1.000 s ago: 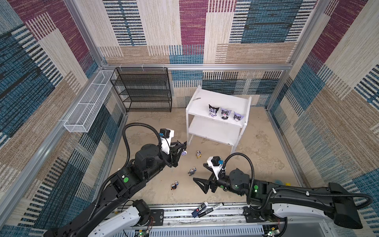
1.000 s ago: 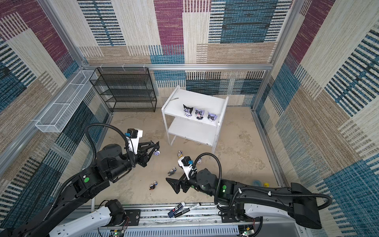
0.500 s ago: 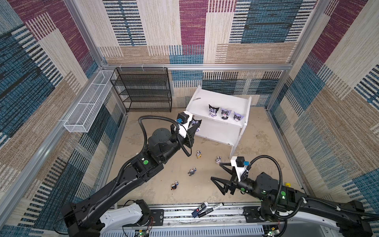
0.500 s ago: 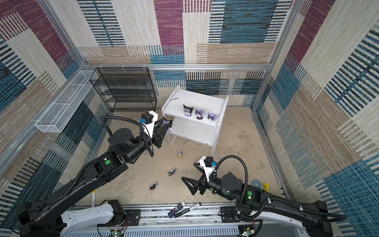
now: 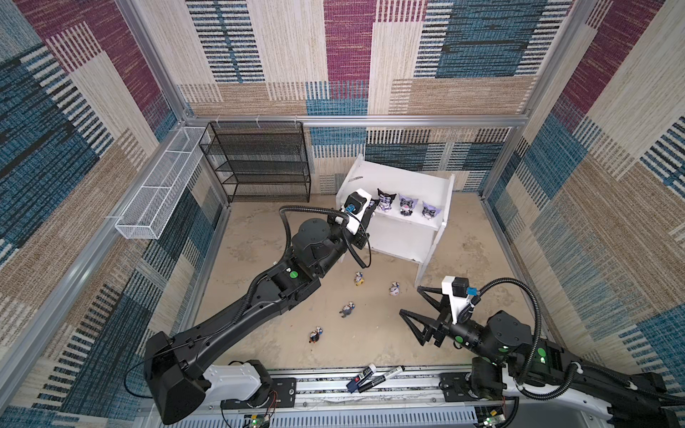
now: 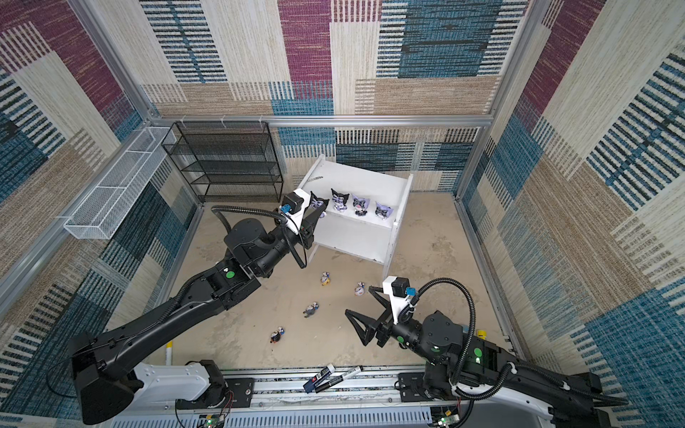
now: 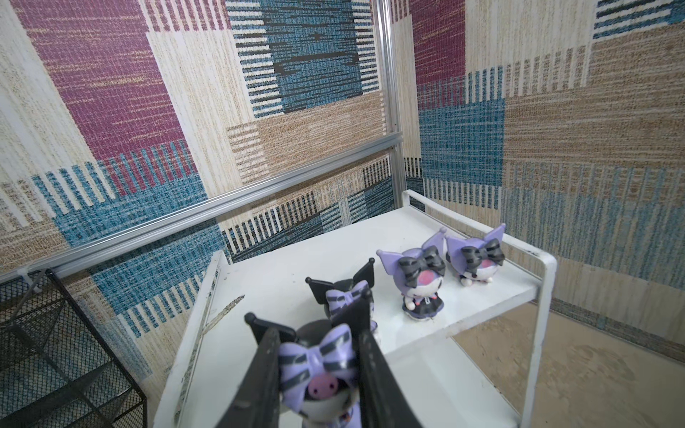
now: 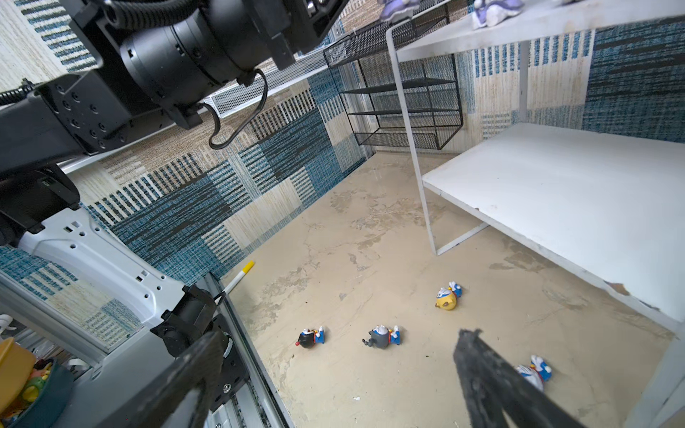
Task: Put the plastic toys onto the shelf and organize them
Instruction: 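Carry the Kuromi with the left gripper onto the shelf top while the right arm withdraws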
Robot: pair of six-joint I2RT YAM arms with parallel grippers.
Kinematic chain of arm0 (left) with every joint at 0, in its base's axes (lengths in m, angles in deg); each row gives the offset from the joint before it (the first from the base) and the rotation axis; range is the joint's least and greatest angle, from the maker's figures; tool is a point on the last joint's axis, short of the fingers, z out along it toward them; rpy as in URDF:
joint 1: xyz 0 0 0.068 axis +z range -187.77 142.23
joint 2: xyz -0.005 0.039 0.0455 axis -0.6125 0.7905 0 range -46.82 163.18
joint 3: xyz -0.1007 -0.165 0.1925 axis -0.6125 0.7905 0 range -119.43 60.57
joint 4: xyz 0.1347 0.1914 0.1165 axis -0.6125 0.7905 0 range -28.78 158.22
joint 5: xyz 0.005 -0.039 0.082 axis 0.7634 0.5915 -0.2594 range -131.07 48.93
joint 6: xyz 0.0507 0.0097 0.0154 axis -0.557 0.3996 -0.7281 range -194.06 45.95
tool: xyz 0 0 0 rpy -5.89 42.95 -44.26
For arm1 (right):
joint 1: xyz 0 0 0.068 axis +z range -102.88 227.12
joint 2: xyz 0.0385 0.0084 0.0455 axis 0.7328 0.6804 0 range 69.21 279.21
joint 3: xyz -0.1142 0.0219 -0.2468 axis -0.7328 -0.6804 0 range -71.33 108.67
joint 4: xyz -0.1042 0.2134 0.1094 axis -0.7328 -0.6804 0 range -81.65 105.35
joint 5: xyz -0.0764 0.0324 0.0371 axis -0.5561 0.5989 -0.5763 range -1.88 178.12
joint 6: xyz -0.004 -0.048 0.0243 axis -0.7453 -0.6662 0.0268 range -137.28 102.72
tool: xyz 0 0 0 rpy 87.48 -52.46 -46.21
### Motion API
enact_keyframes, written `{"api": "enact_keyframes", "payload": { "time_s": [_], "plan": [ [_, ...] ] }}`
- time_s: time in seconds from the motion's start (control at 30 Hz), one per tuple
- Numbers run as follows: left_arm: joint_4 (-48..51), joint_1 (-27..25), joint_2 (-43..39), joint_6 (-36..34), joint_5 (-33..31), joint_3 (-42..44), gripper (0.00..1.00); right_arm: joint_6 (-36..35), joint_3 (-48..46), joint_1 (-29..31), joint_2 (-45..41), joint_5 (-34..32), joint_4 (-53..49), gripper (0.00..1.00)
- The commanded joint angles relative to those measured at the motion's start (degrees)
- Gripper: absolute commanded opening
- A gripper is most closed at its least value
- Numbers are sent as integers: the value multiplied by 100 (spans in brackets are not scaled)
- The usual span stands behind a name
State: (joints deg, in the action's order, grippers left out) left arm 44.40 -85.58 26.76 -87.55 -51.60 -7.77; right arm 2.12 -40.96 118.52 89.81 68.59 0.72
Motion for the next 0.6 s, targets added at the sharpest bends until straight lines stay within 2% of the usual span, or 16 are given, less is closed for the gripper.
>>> {"api": "enact_keyframes", "payload": {
  "time_s": [0.0,0.23,0.57],
  "plan": [
    [-422,85,81,-104,-143,-134,0,-89,64,4,-3,-177,-5,100],
    [-357,437,195,307,177,-154,0,-210,171,10,3,-355,-18,100],
    [-453,647,397,532,391,-151,0,-244,189,10,101,-432,-26,100]
  ]
}}
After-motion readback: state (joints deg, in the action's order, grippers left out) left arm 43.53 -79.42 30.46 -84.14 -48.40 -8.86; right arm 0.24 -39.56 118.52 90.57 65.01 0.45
